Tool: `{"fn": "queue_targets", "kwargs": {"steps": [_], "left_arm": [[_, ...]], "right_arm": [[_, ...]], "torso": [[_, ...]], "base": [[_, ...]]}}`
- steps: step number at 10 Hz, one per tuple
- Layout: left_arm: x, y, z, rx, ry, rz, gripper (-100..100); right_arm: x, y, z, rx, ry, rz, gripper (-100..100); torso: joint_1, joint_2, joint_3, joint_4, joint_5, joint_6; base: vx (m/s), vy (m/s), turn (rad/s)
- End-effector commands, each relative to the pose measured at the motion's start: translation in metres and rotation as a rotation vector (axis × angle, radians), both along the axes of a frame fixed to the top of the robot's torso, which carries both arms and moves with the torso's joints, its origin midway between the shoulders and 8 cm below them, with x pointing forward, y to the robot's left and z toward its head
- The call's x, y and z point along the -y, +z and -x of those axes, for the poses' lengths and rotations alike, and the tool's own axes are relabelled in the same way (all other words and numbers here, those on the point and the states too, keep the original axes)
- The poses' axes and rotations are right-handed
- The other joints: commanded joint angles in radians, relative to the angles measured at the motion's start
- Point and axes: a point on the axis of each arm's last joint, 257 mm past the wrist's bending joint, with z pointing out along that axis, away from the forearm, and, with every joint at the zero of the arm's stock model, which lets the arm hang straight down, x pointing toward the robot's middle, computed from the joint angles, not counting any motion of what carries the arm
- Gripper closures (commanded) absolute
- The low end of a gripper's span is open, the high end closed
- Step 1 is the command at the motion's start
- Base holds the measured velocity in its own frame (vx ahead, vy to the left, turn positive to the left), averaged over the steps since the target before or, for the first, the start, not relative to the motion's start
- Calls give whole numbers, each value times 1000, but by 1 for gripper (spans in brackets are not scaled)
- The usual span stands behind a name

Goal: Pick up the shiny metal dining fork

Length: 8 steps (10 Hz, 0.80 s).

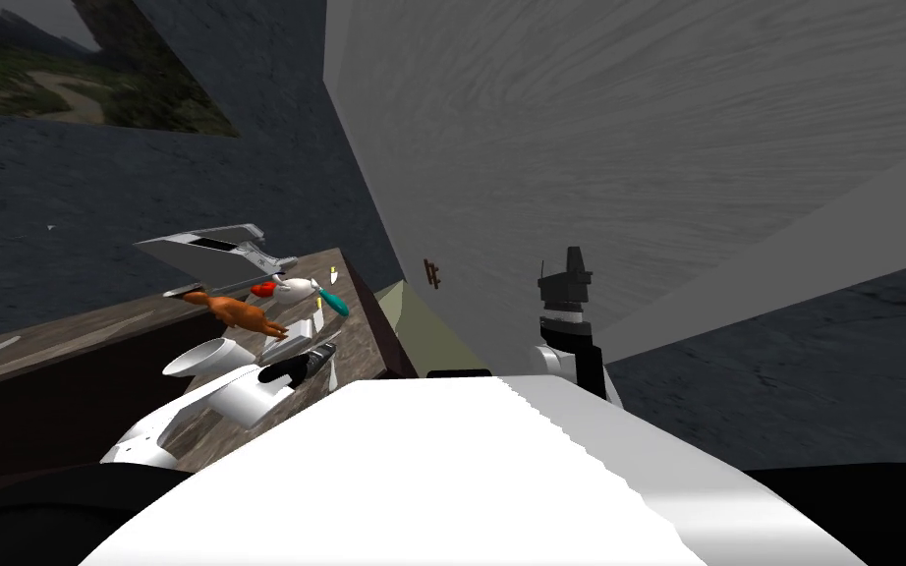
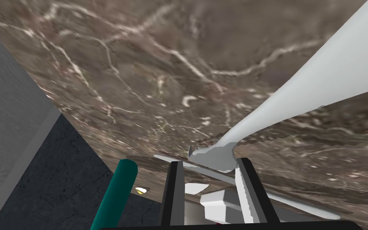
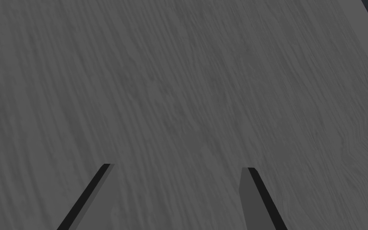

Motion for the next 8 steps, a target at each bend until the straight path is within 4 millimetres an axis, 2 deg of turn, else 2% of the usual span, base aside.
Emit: {"fn": "queue_targets", "kwargs": {"steps": [1,2,3,4,6,7,8], "left_arm": [[0,0,0,0,0,0,100],[0,0,0,0,0,0,100],[0,0,0,0,0,0,0],[4,9,-3,0,-8,-1,100],[11,19,-7,-1,-21,-3,100],[10,14,-3,-1,-17,-3,100],[11,15,-3,-1,-17,-2,0]], "right_arm": [[0,0,0,0,0,0,0],[0,0,0,0,0,0,0],[0,0,0,0,0,0,0],[0,0,0,0,0,0,0],[0,0,0,0,0,0,0],[0,0,0,0,0,0,0],[0,0,0,0,0,0,0]], "torso": [[0,0,0,0,0,0],[0,0,0,0,0,0],[0,0,0,0,0,0],[0,0,0,0,0,0],[-2,2,1,0,-1,-1],[-3,3,2,1,-1,-1],[-2,2,1,0,-1,0]], "base": [[0,0,0],[0,0,0],[0,0,0],[-14,-15,102],[-27,-26,71],[-16,-13,16],[0,0,0]]}}
